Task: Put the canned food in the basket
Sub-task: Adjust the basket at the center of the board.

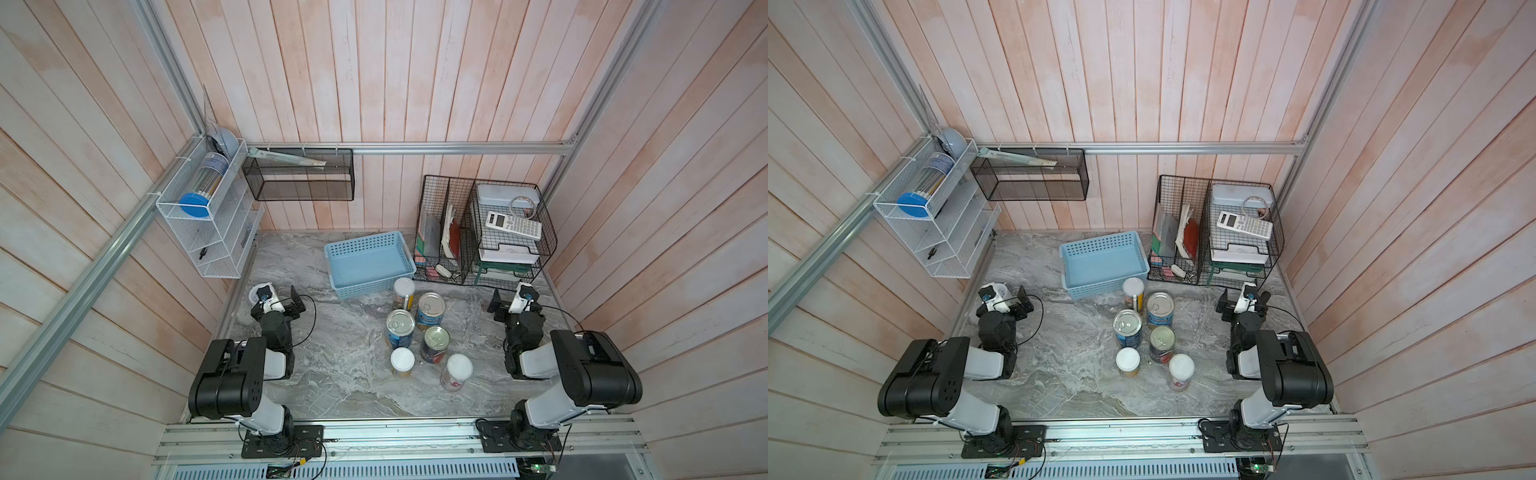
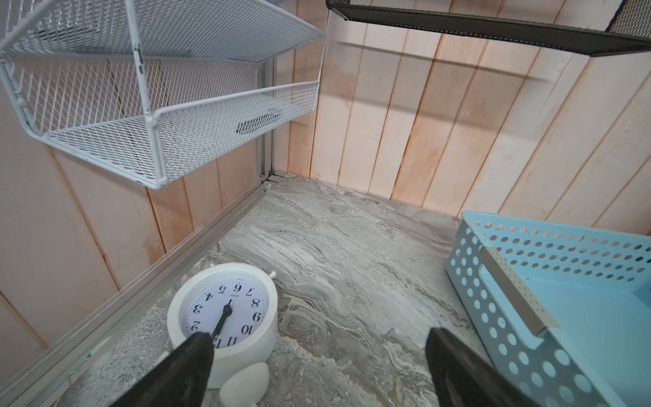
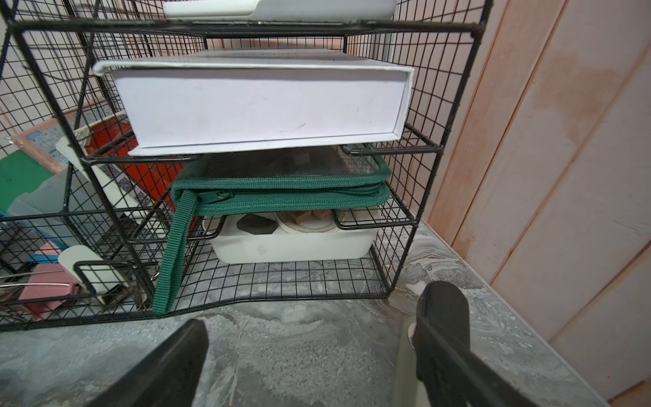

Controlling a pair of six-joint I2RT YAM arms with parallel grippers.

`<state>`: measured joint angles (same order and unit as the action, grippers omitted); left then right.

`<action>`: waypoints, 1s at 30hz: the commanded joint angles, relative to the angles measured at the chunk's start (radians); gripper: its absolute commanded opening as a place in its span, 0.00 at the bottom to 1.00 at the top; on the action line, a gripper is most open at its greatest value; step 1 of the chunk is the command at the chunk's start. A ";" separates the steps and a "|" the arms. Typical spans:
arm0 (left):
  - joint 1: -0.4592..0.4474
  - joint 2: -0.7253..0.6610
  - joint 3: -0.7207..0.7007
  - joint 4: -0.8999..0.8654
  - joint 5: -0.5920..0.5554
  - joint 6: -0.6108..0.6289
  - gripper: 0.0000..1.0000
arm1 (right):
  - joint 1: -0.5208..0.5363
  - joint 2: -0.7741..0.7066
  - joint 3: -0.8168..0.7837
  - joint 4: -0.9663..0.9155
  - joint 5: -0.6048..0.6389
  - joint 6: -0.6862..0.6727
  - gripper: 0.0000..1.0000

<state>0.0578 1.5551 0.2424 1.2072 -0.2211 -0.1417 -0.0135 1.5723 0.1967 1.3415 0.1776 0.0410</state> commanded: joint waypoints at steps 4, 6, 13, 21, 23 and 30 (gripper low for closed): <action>-0.002 0.003 0.009 -0.007 -0.004 0.012 1.00 | 0.004 -0.011 0.010 0.007 -0.010 0.005 0.98; -0.001 0.002 0.010 -0.006 -0.005 0.012 1.00 | 0.005 -0.012 0.010 0.007 -0.009 0.003 0.98; -0.001 0.003 0.010 -0.006 -0.004 0.013 1.00 | 0.004 -0.011 0.012 0.003 -0.011 0.003 0.98; -0.016 -0.041 0.002 -0.024 0.006 0.039 1.00 | 0.014 -0.080 0.001 -0.028 0.053 0.010 0.98; -0.039 -0.108 0.014 -0.106 -0.044 0.052 1.00 | 0.021 -0.156 0.030 -0.143 0.055 -0.001 0.98; -0.240 -0.343 0.041 -0.251 -0.201 0.189 1.00 | 0.032 -0.407 0.163 -0.618 -0.020 0.089 0.98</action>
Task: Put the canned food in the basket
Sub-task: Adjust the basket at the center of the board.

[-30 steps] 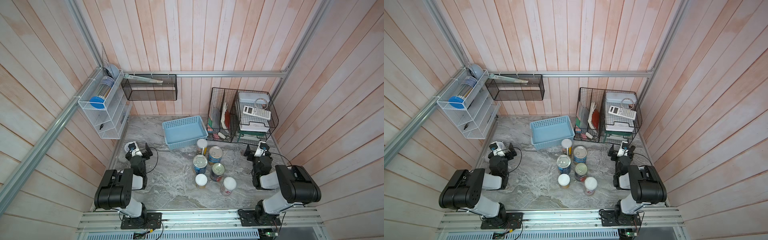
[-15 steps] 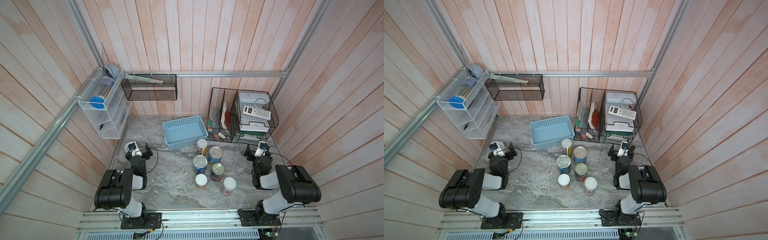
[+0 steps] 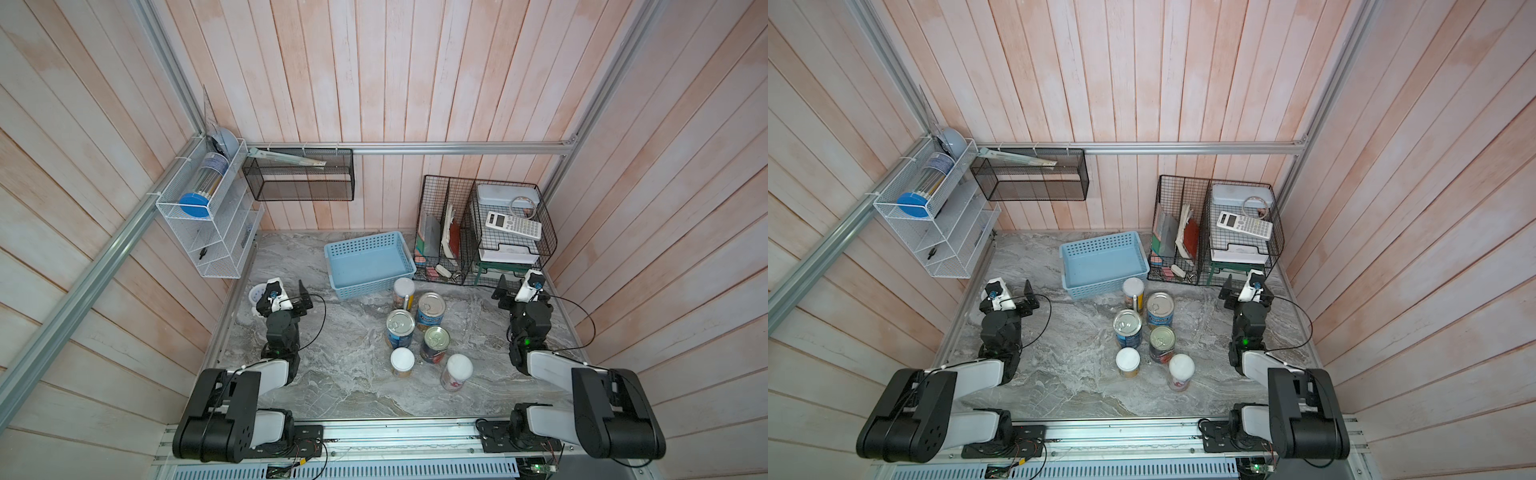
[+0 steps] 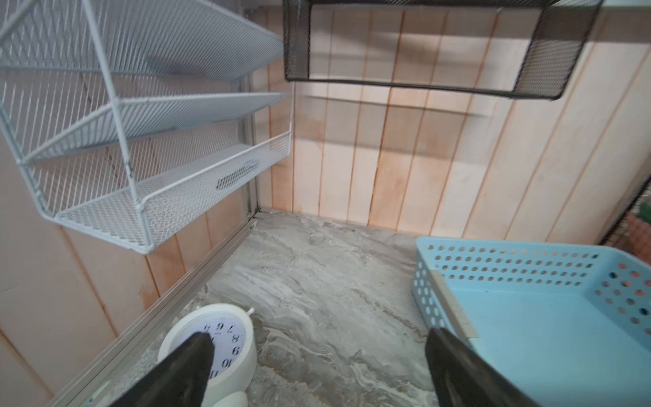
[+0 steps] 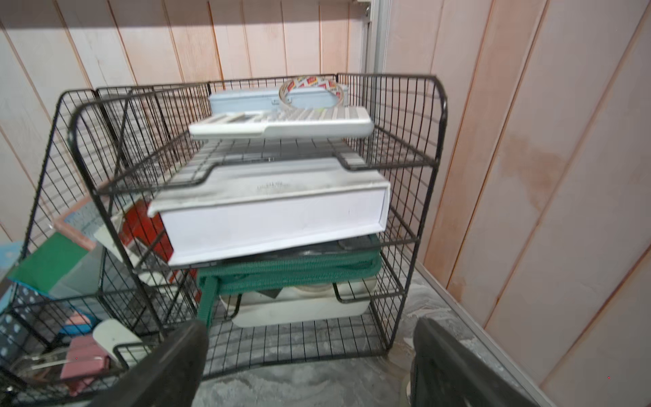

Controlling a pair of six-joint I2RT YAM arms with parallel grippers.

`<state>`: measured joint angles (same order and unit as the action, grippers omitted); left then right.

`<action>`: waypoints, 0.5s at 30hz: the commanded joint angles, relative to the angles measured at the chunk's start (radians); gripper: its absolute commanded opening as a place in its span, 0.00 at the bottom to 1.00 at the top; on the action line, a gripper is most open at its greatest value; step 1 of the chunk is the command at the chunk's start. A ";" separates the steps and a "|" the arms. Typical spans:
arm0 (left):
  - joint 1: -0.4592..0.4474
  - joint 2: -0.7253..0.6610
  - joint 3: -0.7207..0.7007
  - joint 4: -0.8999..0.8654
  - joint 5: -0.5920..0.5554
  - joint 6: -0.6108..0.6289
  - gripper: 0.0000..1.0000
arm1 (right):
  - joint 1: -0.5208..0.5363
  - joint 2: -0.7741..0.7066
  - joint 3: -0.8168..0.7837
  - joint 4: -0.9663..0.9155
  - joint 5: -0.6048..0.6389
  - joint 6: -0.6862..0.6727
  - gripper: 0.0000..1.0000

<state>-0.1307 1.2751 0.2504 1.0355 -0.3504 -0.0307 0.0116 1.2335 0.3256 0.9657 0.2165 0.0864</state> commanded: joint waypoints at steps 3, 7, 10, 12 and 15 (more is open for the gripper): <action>-0.078 -0.110 0.176 -0.326 0.042 0.068 1.00 | 0.020 -0.110 0.082 -0.372 -0.122 0.121 0.98; -0.061 -0.001 0.465 -0.687 0.210 0.026 1.00 | 0.067 -0.082 0.239 -0.627 -0.194 0.154 0.98; -0.028 0.199 0.772 -0.967 0.357 0.008 1.00 | 0.137 -0.056 0.341 -0.782 -0.200 0.140 0.98; -0.027 0.335 0.948 -1.123 0.421 0.013 1.00 | 0.186 -0.050 0.390 -0.854 -0.200 0.146 0.98; -0.012 0.474 1.064 -1.170 0.486 -0.041 0.99 | 0.252 -0.052 0.429 -0.908 -0.214 0.150 0.98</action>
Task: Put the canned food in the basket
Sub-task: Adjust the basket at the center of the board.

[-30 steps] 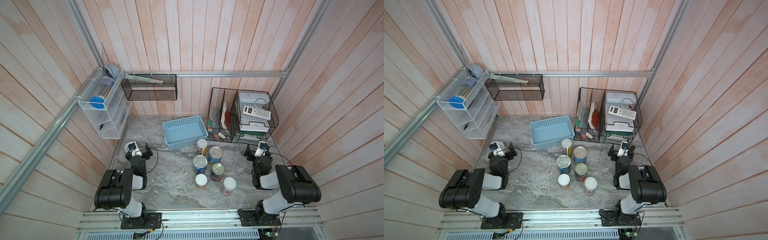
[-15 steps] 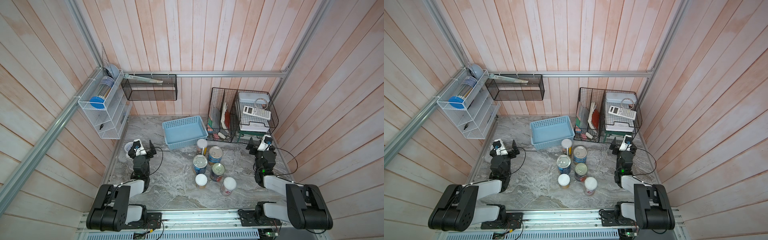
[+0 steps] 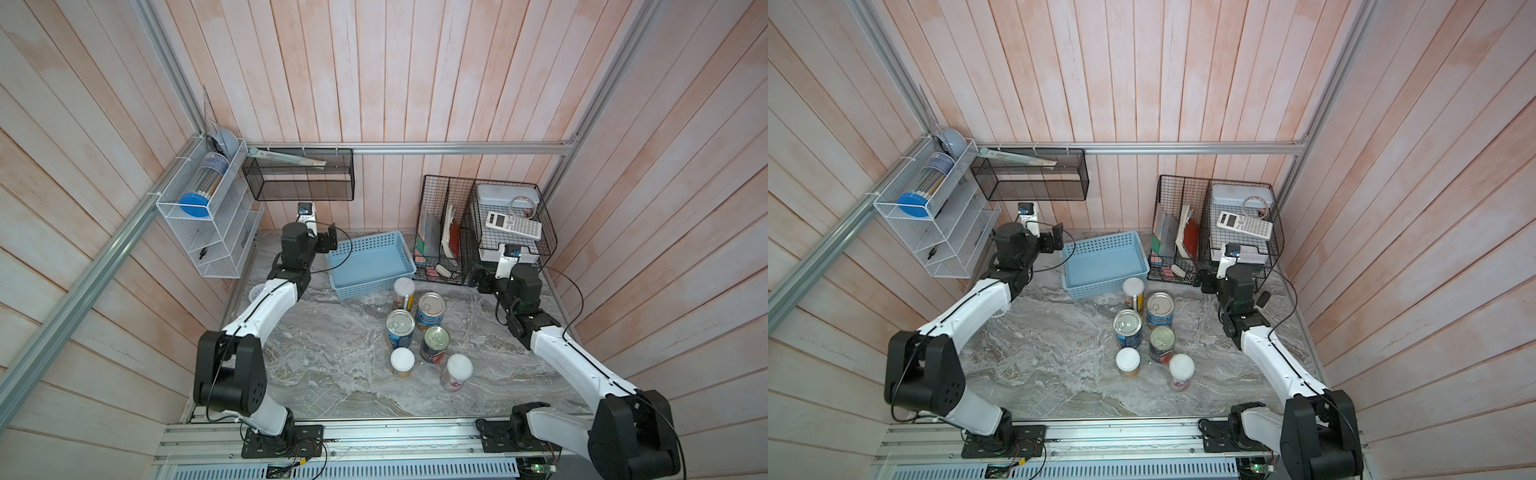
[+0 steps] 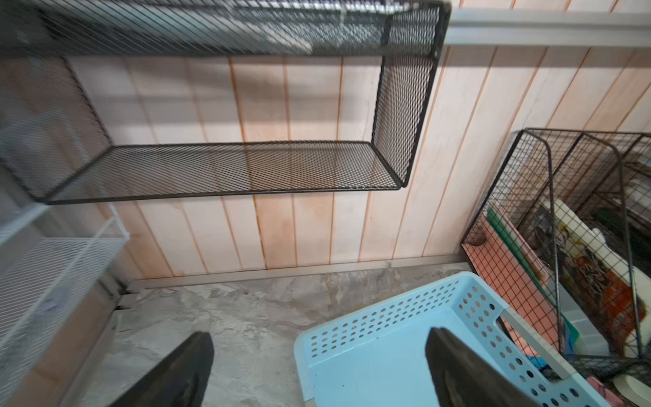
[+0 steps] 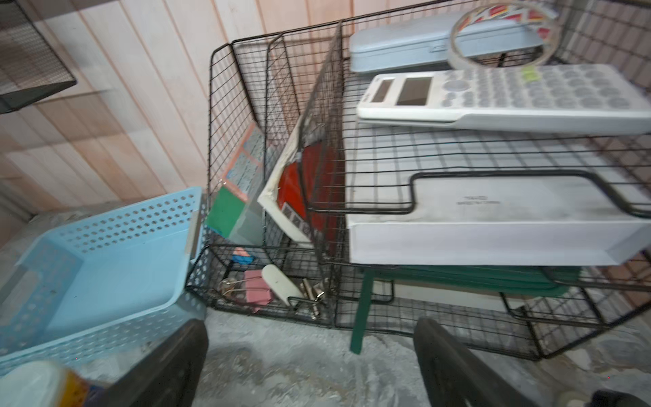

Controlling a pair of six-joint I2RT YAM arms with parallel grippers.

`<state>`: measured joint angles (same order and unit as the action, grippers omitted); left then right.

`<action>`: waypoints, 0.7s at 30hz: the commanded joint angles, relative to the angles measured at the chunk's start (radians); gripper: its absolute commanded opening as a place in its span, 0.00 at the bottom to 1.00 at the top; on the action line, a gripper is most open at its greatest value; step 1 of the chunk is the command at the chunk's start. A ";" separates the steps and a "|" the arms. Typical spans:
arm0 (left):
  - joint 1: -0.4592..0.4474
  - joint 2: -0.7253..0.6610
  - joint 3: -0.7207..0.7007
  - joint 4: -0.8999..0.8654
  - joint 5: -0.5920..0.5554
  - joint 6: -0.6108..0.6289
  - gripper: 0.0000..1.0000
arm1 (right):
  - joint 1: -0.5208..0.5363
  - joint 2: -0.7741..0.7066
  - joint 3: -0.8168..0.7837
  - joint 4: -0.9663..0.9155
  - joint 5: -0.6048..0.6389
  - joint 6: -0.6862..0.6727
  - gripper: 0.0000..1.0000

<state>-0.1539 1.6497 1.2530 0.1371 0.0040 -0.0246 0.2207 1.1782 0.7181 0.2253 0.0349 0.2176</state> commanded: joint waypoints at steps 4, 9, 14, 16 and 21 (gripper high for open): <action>0.012 0.232 0.176 -0.351 0.118 -0.074 0.96 | 0.111 0.010 0.103 -0.266 -0.034 0.010 0.98; 0.013 0.339 0.231 -0.378 0.122 -0.066 0.95 | 0.174 -0.001 0.147 -0.323 -0.031 0.002 0.98; 0.013 0.406 0.266 -0.425 0.074 -0.065 0.87 | 0.240 0.010 0.194 -0.358 -0.007 -0.010 0.98; 0.014 0.402 0.249 -0.432 0.065 -0.073 0.82 | 0.260 0.019 0.210 -0.370 0.002 -0.017 0.98; 0.018 0.363 0.161 -0.466 0.074 -0.106 0.71 | 0.283 0.051 0.251 -0.377 0.002 -0.023 0.98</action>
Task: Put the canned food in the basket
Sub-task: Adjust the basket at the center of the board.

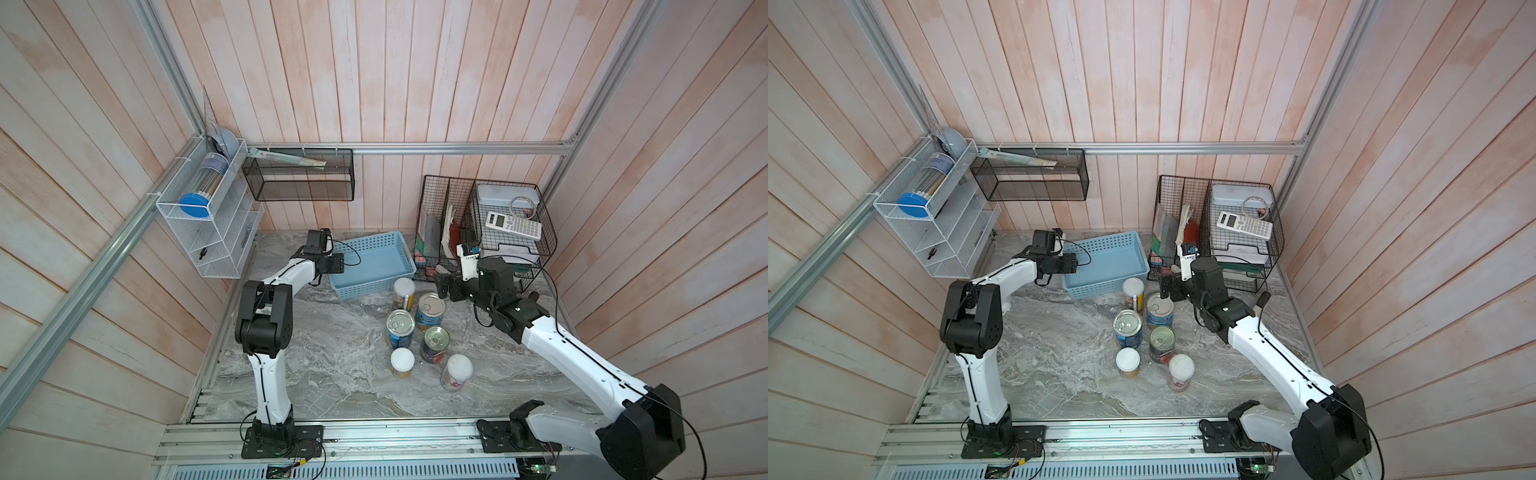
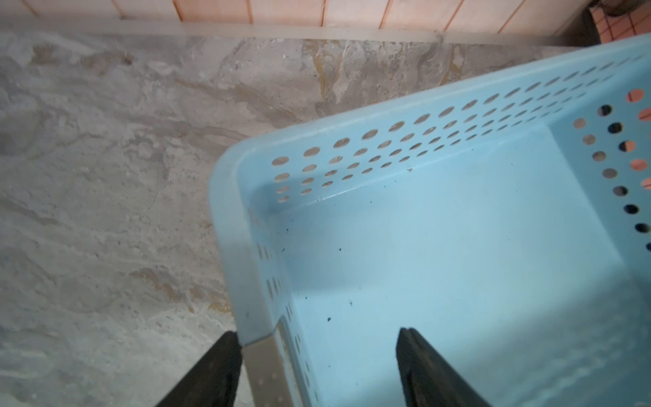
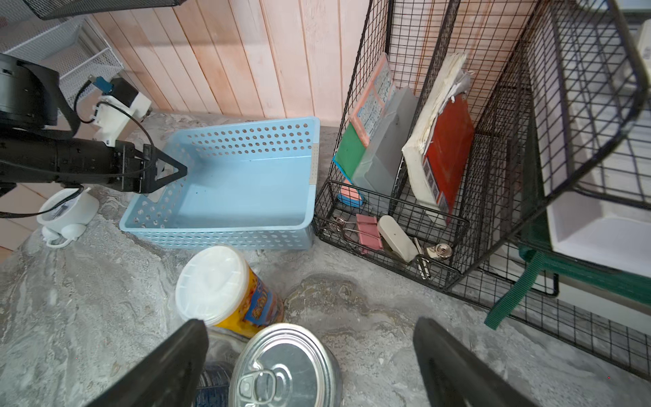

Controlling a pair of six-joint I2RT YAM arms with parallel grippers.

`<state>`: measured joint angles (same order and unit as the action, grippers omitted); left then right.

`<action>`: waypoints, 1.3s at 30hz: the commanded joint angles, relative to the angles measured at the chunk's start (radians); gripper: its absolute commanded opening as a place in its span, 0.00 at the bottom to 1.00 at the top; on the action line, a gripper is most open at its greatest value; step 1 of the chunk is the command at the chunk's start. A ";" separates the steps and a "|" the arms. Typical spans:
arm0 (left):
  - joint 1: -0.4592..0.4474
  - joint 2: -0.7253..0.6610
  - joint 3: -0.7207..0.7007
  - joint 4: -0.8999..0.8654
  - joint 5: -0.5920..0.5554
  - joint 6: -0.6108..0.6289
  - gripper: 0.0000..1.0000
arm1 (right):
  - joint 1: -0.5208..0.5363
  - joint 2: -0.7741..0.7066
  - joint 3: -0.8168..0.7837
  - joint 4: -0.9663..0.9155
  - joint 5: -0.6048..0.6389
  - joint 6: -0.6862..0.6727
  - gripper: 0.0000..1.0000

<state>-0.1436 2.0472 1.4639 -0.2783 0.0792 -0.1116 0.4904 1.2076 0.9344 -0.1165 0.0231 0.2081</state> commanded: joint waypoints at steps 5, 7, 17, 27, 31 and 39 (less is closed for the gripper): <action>0.016 -0.069 -0.139 -0.124 0.010 -0.076 0.66 | 0.058 0.058 0.082 -0.046 0.011 -0.036 0.98; 0.021 -0.095 -0.184 -0.143 -0.004 -0.087 0.65 | 0.065 0.073 0.093 -0.051 0.009 -0.037 0.98; 0.035 -0.327 -0.468 -0.142 0.079 -0.180 0.65 | 0.089 0.097 0.091 -0.038 -0.007 -0.047 0.98; -0.090 -0.667 -0.774 -0.138 0.176 -0.363 0.70 | 0.127 0.109 0.090 -0.041 -0.024 -0.067 0.98; -0.143 -0.777 -0.806 -0.156 0.157 -0.460 0.76 | 0.135 0.092 0.079 -0.043 -0.025 -0.070 0.98; -0.162 -0.977 -0.895 -0.200 0.186 -0.567 0.78 | 0.138 0.078 0.041 -0.022 -0.051 -0.072 0.98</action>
<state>-0.2955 1.1103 0.6056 -0.4564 0.2333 -0.6117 0.6212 1.3003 0.9974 -0.1394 -0.0074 0.1482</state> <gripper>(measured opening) 0.776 0.980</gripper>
